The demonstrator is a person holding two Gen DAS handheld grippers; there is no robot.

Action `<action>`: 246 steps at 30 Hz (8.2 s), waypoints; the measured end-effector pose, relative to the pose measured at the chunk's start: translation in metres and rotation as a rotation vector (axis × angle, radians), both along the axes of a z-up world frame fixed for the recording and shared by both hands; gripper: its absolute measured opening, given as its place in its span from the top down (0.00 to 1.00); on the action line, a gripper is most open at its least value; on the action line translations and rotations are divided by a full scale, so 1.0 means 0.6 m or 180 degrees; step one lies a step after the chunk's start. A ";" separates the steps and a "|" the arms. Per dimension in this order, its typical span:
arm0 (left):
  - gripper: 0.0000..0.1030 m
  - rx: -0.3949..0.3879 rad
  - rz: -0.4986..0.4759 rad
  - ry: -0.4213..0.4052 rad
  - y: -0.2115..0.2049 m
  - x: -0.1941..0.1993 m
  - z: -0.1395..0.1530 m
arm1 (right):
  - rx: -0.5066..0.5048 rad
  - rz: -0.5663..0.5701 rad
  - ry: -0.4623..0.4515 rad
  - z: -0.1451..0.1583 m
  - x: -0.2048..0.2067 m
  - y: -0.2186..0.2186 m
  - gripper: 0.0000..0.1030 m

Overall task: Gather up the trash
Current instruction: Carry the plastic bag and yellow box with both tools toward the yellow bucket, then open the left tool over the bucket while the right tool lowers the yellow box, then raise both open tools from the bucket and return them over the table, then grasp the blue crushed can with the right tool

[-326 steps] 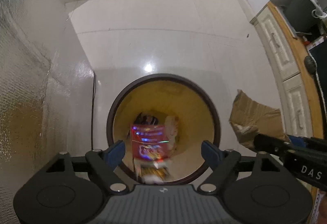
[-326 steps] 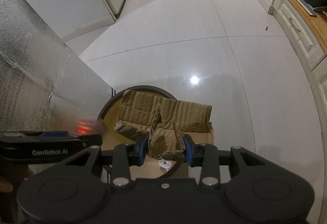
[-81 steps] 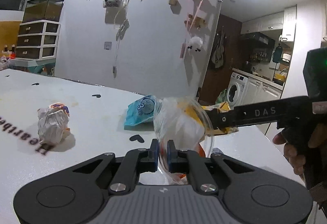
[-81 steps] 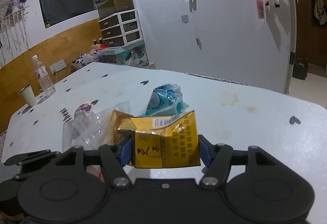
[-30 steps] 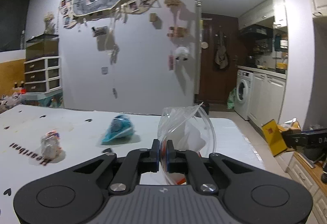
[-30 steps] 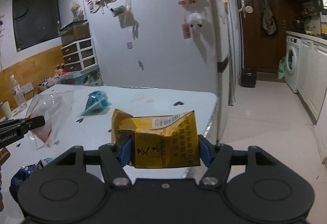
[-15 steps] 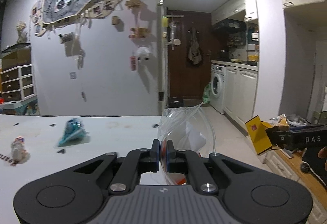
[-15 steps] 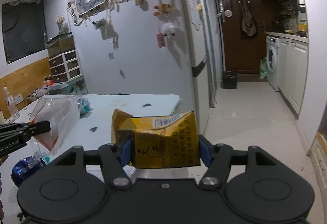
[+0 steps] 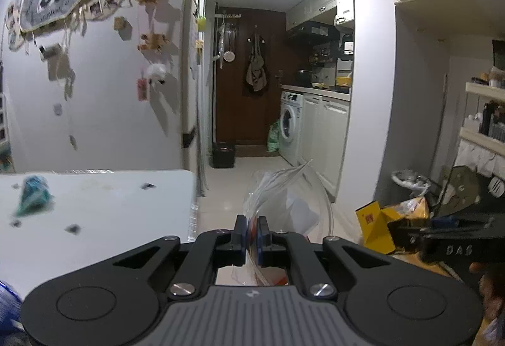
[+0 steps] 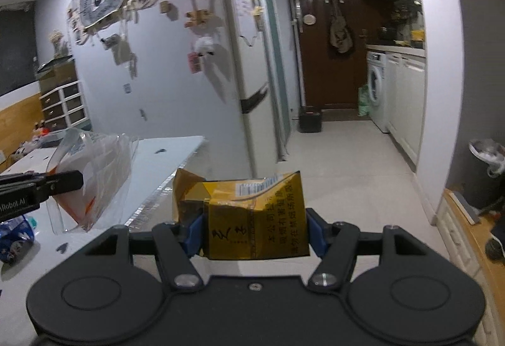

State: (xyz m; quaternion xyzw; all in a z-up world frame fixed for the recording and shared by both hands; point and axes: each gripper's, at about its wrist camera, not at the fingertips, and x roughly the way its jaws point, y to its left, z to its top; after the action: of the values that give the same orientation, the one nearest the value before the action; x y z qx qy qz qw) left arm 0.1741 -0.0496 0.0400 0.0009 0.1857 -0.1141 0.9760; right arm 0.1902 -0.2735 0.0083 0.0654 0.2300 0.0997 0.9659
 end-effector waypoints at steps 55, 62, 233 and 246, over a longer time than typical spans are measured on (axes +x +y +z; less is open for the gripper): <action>0.91 -0.0473 0.0526 0.3125 -0.116 0.417 -0.652 | 0.0003 -0.0418 0.2399 -0.541 0.286 -0.131 0.36; 0.58 -0.0206 0.0629 0.3329 -0.107 0.429 -0.691 | 0.0004 -0.0303 0.2502 -0.568 0.312 -0.125 0.36; 0.53 -0.1111 0.0898 0.0404 0.539 -0.128 -0.079 | 0.2262 0.1683 0.1659 -0.113 0.056 0.498 0.43; 0.51 -0.1096 0.0367 0.0351 0.508 -0.127 -0.081 | 0.2442 0.2009 0.1507 -0.101 0.067 0.491 0.45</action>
State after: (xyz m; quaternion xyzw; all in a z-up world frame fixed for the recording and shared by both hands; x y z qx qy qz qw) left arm 0.0981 0.2550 -0.0089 -0.1830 0.2164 -0.0880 0.9549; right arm 0.2304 0.0213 -0.0522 0.3614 0.3966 0.4437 0.7178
